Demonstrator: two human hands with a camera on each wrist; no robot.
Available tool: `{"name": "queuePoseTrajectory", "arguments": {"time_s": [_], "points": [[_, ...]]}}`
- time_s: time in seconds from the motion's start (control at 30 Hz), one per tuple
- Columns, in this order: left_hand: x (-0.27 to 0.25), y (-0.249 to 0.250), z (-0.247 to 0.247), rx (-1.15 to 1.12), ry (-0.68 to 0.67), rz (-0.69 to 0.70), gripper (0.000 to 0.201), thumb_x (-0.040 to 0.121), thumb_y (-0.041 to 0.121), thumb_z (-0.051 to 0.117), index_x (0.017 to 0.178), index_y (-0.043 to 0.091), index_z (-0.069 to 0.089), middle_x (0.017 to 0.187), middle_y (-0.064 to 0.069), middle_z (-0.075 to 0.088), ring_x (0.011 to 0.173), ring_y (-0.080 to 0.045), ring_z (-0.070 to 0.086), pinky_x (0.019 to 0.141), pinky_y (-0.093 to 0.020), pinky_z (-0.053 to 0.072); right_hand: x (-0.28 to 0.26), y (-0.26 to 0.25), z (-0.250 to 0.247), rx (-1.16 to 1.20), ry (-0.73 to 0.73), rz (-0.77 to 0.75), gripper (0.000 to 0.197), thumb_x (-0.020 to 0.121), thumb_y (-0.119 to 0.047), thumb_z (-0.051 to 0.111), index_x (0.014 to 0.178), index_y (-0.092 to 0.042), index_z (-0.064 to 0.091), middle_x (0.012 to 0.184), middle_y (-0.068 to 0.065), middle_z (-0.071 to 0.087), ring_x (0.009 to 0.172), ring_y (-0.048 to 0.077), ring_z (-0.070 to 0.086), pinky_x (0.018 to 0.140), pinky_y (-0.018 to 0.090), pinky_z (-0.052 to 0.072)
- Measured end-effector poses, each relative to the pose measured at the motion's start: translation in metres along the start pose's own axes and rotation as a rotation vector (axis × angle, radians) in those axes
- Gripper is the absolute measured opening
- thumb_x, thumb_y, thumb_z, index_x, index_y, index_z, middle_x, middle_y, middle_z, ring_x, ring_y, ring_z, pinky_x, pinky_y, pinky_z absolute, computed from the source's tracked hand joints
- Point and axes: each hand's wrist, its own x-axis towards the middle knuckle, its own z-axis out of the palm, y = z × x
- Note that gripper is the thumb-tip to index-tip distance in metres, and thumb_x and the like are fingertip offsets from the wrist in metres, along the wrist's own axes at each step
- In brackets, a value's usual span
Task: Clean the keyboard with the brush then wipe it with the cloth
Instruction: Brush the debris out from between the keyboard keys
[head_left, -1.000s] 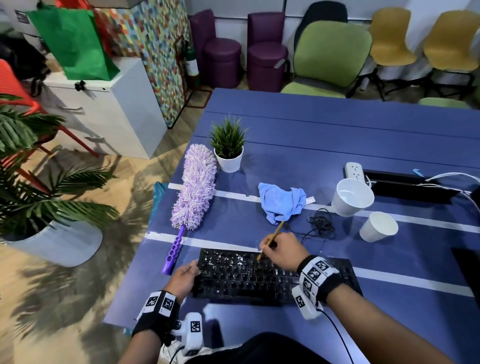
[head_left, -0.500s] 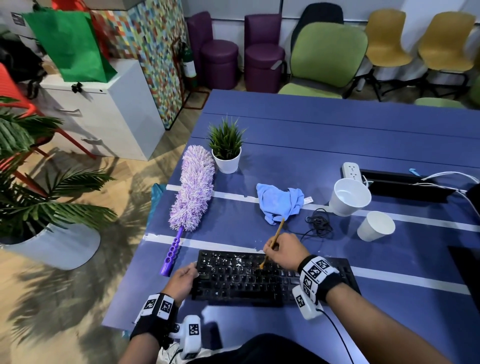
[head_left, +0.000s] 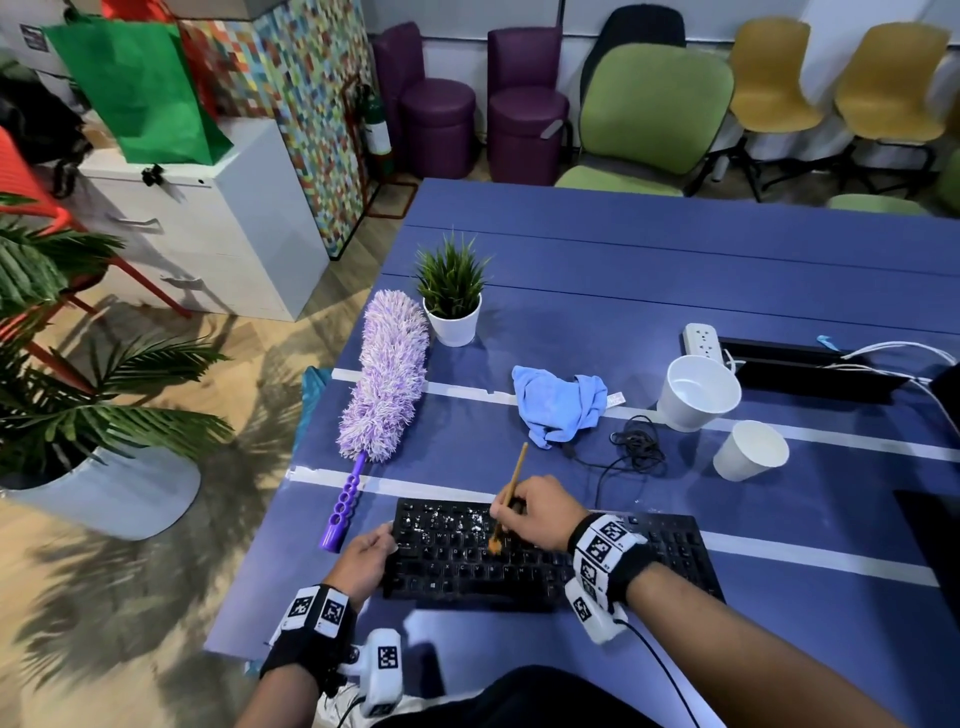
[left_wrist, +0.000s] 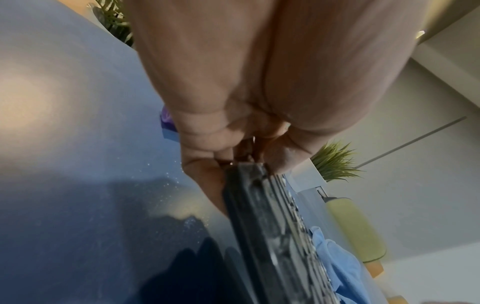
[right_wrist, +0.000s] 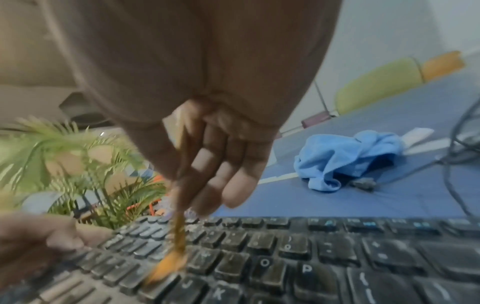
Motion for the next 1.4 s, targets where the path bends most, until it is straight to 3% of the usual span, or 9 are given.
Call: {"name": "queuePoseTrajectory", "arguments": {"time_s": [0.1, 0.27, 0.37, 0.5, 0.63, 0.77, 1.17, 1.3, 1.4], "points": [[0.0, -0.001, 0.0, 0.003, 0.001, -0.005, 0.034, 0.099, -0.001, 0.032, 0.104, 0.01, 0.065, 0.09, -0.007, 0.074, 0.076, -0.015, 0.069, 0.068, -0.025, 0.055, 0.006, -0.001, -0.006, -0.005, 0.096, -0.004, 0.023, 0.089, -0.03, 0.059, 0.081, -0.013, 0.073, 0.085, -0.005, 0.074, 0.07, 0.01, 0.065, 0.071, 0.03, 0.056], [-0.003, 0.004, 0.001, 0.014, -0.018, 0.008, 0.037, 0.098, -0.004, 0.03, 0.102, 0.01, 0.064, 0.081, 0.0, 0.075, 0.075, -0.014, 0.069, 0.066, -0.022, 0.054, 0.009, -0.01, -0.004, -0.077, 0.0, -0.051, 0.022, 0.089, -0.033, 0.057, 0.071, -0.025, 0.066, 0.08, -0.001, 0.074, 0.069, 0.011, 0.066, 0.07, 0.028, 0.056], [-0.002, 0.004, 0.0, 0.006, -0.019, -0.001, 0.037, 0.098, -0.004, 0.03, 0.104, 0.009, 0.065, 0.089, -0.009, 0.073, 0.081, -0.022, 0.067, 0.067, -0.025, 0.054, 0.015, -0.008, -0.005, -0.142, 0.114, -0.025, 0.034, 0.089, -0.039, 0.047, 0.074, -0.016, 0.067, 0.079, -0.003, 0.073, 0.065, 0.011, 0.065, 0.068, 0.032, 0.056], [-0.003, 0.004, 0.001, -0.011, -0.034, -0.023, 0.038, 0.097, -0.005, 0.029, 0.107, 0.007, 0.063, 0.079, -0.007, 0.073, 0.065, -0.013, 0.068, 0.056, -0.024, 0.054, 0.011, -0.021, 0.0, -0.127, -0.007, -0.091, 0.021, 0.089, -0.034, 0.054, 0.077, -0.025, 0.069, 0.076, -0.011, 0.067, 0.061, -0.002, 0.057, 0.067, 0.011, 0.046], [-0.004, 0.004, 0.001, 0.001, -0.042, -0.029, 0.036, 0.098, -0.002, 0.029, 0.107, 0.007, 0.063, 0.075, -0.005, 0.073, 0.062, -0.013, 0.068, 0.053, -0.023, 0.052, 0.018, -0.016, -0.004, -0.104, 0.067, -0.045, 0.021, 0.091, -0.032, 0.051, 0.073, -0.029, 0.061, 0.082, -0.008, 0.072, 0.073, 0.008, 0.064, 0.075, 0.026, 0.053], [-0.005, 0.005, 0.001, -0.005, -0.036, -0.035, 0.036, 0.099, 0.0, 0.03, 0.105, 0.01, 0.064, 0.081, -0.006, 0.074, 0.068, -0.015, 0.069, 0.06, -0.026, 0.055, 0.017, -0.023, -0.01, -0.062, -0.011, -0.049, 0.016, 0.09, -0.03, 0.058, 0.08, -0.024, 0.069, 0.075, -0.013, 0.068, 0.07, 0.002, 0.059, 0.07, 0.017, 0.048], [-0.006, 0.005, 0.002, -0.01, -0.022, -0.036, 0.032, 0.101, 0.004, 0.032, 0.106, 0.006, 0.064, 0.078, -0.005, 0.074, 0.067, -0.014, 0.069, 0.059, -0.025, 0.055, 0.025, -0.025, -0.011, -0.084, 0.094, 0.044, 0.025, 0.09, -0.034, 0.05, 0.08, -0.02, 0.068, 0.083, -0.001, 0.073, 0.077, 0.018, 0.066, 0.076, 0.035, 0.056], [-0.005, 0.004, 0.0, -0.001, -0.022, -0.044, 0.033, 0.1, 0.003, 0.032, 0.111, 0.004, 0.063, 0.081, -0.006, 0.074, 0.071, -0.016, 0.068, 0.063, -0.027, 0.055, 0.024, -0.031, -0.01, -0.064, 0.035, 0.02, 0.018, 0.091, -0.03, 0.056, 0.079, -0.023, 0.068, 0.074, -0.008, 0.069, 0.068, 0.005, 0.064, 0.069, 0.024, 0.054], [-0.006, 0.005, 0.003, -0.003, -0.024, -0.042, 0.034, 0.1, 0.001, 0.03, 0.109, 0.004, 0.063, 0.076, -0.003, 0.073, 0.065, -0.013, 0.068, 0.057, -0.024, 0.053, 0.028, -0.021, -0.008, -0.06, 0.109, 0.047, 0.026, 0.088, -0.033, 0.051, 0.076, -0.015, 0.066, 0.08, 0.0, 0.072, 0.071, 0.016, 0.066, 0.071, 0.034, 0.055]]}}
